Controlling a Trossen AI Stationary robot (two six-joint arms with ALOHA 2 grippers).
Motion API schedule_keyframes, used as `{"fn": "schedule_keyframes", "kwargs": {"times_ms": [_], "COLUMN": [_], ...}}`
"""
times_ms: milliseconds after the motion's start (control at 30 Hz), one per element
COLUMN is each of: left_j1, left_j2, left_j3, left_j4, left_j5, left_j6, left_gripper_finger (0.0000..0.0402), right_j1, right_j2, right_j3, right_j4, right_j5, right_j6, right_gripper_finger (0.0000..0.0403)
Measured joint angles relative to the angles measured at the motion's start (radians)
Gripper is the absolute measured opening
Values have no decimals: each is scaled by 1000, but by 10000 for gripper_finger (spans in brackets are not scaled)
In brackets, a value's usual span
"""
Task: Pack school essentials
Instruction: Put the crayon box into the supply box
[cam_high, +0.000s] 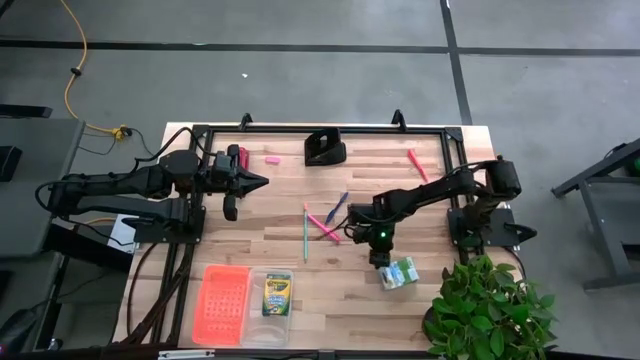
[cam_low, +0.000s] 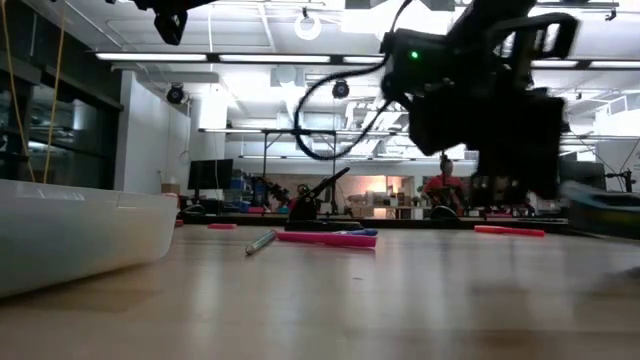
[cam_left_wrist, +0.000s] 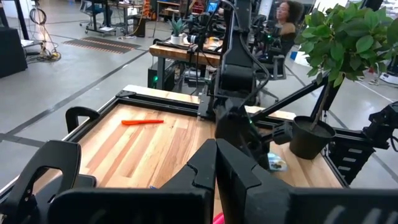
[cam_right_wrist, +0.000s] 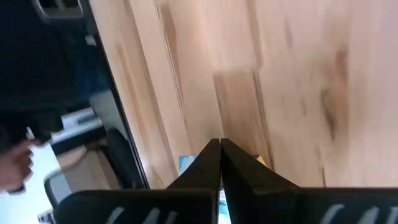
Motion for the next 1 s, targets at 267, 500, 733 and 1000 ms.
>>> {"fn": "schedule_keyframes", "kwargs": {"times_ms": [267,500,733,1000], "left_j1": [0,0,0,0], "left_j2": [0,0,0,0], "left_j3": [0,0,0,0], "left_j4": [0,0,0,0], "left_j5": [0,0,0,0], "left_j6": [0,0,0,0], "left_gripper_finger": [0,0,0,0], "right_j1": [-50,-114,-187,-260], "right_j2": [0,0,0,0], "right_j3": [0,1,1,1], "right_j4": [251,320,252,111], "right_j5": [6,98,215,293], "right_j6": [137,199,209,225], "right_gripper_finger": [0,0,0,0]}}
